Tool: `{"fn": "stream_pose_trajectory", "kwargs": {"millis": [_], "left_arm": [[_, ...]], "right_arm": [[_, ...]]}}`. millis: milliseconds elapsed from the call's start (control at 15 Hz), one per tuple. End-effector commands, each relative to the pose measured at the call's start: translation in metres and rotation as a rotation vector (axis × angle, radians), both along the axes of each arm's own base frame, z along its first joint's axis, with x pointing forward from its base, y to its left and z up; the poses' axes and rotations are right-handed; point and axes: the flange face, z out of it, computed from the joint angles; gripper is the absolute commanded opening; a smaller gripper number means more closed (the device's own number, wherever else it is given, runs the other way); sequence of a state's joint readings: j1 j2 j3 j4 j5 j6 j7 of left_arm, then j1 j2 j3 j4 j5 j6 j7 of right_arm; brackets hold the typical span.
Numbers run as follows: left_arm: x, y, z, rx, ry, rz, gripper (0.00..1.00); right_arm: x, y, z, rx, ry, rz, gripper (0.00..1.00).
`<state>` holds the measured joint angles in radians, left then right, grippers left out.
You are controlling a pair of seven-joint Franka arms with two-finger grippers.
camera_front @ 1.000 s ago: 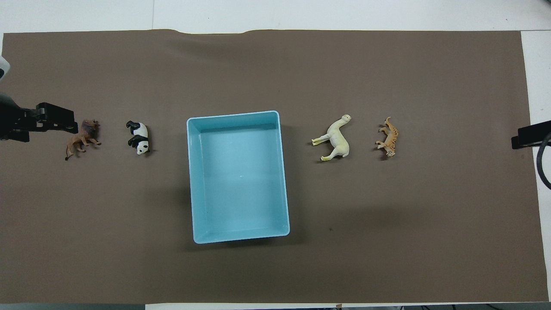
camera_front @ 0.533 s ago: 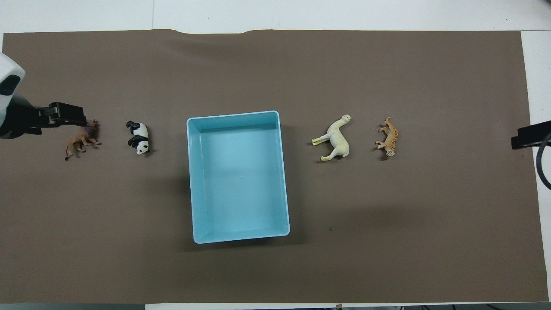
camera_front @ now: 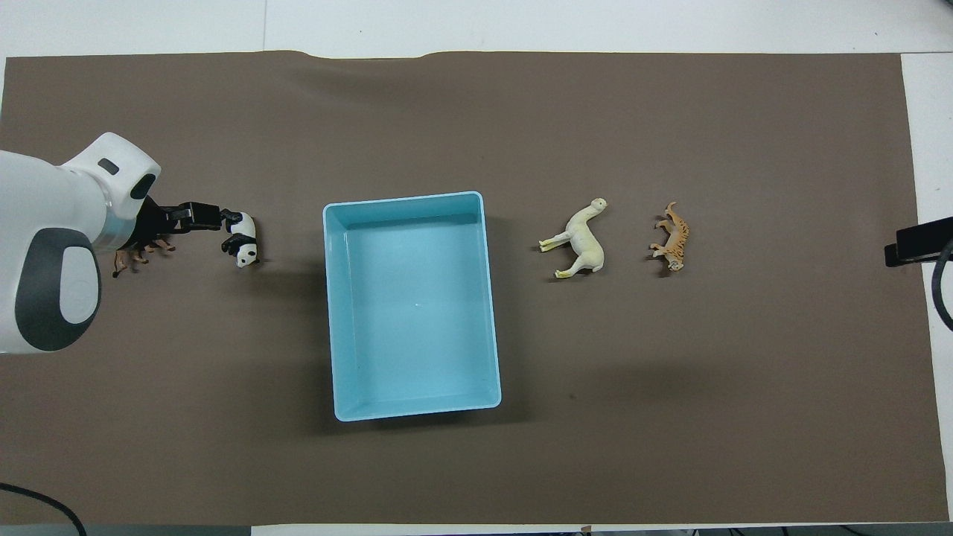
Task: Put all toys into storage box
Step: 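Reach the left gripper to the panda toy and grasp it, then lift the panda with the left gripper while the right gripper grasps the cream horse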
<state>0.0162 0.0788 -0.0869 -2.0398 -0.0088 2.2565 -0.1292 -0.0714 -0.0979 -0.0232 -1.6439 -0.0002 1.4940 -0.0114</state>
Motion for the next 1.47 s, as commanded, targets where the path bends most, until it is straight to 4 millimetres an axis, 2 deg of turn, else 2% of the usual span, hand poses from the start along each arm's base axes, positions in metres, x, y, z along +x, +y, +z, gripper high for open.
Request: {"fn": "stream_pose_trajectory", "kwargs": {"millis": [0, 267, 400, 467, 533, 733, 933, 1067, 1133, 1200, 1333, 1400], "left_arm": [[0.009, 0.000, -0.036, -0.012, -0.027, -0.009, 1.00], [0.008, 0.000, -0.067, -0.014, -0.054, -0.012, 1.00], [0.008, -0.011, -0.076, -0.015, -0.039, -0.023, 1.00], [0.007, -0.013, -0.078, -0.015, -0.033, -0.026, 1.00], [0.004, -0.013, -0.086, -0.014, -0.018, -0.031, 1.00], [0.000, -0.015, -0.104, -0.012, 0.016, -0.033, 1.00], [0.000, -0.014, -0.105, -0.009, 0.019, -0.036, 1.00], [-0.001, -0.014, -0.109, -0.010, 0.025, -0.034, 1.00], [-0.001, -0.015, -0.109, -0.010, 0.025, -0.034, 1.00], [-0.001, -0.015, -0.110, -0.010, 0.025, -0.035, 0.99], [-0.001, -0.014, -0.110, -0.010, 0.026, -0.034, 0.85], [-0.002, -0.015, -0.111, -0.009, 0.028, -0.035, 0.83]], "right_arm": [[-0.012, 0.008, -0.002, 0.026, 0.041, 0.001, 1.00], [-0.013, 0.018, -0.005, 0.023, 0.051, 0.029, 1.00], [-0.016, 0.019, -0.006, 0.022, 0.051, 0.012, 1.00], [-0.018, 0.029, -0.018, 0.022, 0.056, 0.024, 1.00], [-0.022, 0.051, -0.028, 0.020, 0.015, 0.050, 1.00], [-0.026, 0.127, -0.073, 0.013, -0.019, 0.018, 1.00], [-0.012, 0.181, -0.122, 0.008, -0.020, 0.116, 1.00], [0.005, 0.208, -0.171, 0.009, -0.052, 0.157, 1.00], [0.013, 0.228, -0.200, 0.004, -0.051, 0.186, 1.00], [0.020, 0.242, -0.227, 0.006, -0.057, 0.200, 1.00], [0.030, 0.248, -0.255, -0.004, -0.072, 0.216, 1.00], [0.030, 0.250, -0.264, -0.008, -0.060, 0.217, 1.00]]}}
